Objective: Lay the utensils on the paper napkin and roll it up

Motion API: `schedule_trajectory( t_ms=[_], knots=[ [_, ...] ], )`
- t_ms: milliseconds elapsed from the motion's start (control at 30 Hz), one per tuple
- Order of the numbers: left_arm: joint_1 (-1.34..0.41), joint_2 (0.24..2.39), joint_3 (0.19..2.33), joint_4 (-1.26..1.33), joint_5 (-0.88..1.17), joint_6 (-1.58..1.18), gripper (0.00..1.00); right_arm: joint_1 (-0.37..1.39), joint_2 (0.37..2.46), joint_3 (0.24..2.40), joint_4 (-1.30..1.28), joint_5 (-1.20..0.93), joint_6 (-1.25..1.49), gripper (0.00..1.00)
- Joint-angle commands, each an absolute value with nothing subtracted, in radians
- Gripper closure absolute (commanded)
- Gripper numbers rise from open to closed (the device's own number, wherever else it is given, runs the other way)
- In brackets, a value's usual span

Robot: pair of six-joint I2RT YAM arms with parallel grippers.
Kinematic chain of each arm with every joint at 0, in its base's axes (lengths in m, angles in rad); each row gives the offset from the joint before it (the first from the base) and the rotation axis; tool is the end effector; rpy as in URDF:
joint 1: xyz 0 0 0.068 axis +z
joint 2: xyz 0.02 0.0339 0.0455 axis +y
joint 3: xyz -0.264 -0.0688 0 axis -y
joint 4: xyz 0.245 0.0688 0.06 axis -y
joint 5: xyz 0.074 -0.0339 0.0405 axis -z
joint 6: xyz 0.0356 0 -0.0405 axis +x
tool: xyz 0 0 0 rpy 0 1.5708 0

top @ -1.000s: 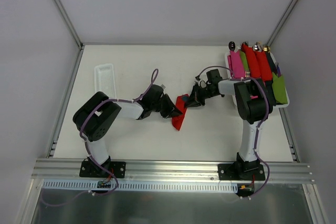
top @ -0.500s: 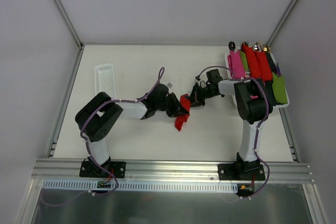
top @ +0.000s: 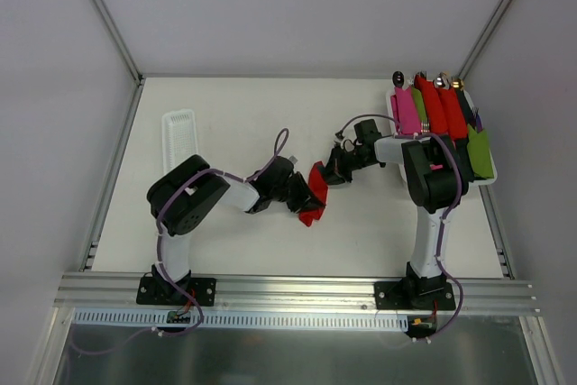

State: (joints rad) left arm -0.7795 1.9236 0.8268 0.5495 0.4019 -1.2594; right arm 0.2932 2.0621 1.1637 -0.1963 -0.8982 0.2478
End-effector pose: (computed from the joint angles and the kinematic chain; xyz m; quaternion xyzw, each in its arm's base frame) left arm 0.2517 -0.2683 0.1151 -0.1081 0.8531 -0.4999 0.1031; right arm 0.3636 0.1388 0.1065 -0.1222 0.8729 0.4633 0.0920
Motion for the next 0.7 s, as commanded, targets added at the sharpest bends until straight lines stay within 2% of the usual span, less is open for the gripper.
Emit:
schedule_trajectory(
  t_ms=[0, 200, 300, 467, 667],
  knots=[
    [-0.801, 1.970, 0.790, 0.595, 0.413, -1.290, 0.96, 0.305, 2.072, 1.157, -0.221, -0.776, 0.216, 1.00],
    [-0.799, 2.022, 0.707, 0.695, 0.397, -1.351, 0.74, 0.304, 2.043, 1.190, -0.259, -0.770, 0.173, 1.00],
    [-0.798, 2.048, 0.683, 0.732, 0.403, -1.374, 0.70, 0.298, 2.030, 1.224, -0.311, -0.767, 0.127, 0.98],
    [-0.798, 2.078, 0.646, 0.801, 0.405, -1.404, 0.62, 0.241, 2.003, 1.362, -0.426, -0.769, 0.040, 0.90],
    [-0.796, 2.106, 0.629, 0.859, 0.411, -1.419, 0.59, 0.166, 1.977, 1.528, -0.532, -0.796, 0.008, 0.86]
  ],
)
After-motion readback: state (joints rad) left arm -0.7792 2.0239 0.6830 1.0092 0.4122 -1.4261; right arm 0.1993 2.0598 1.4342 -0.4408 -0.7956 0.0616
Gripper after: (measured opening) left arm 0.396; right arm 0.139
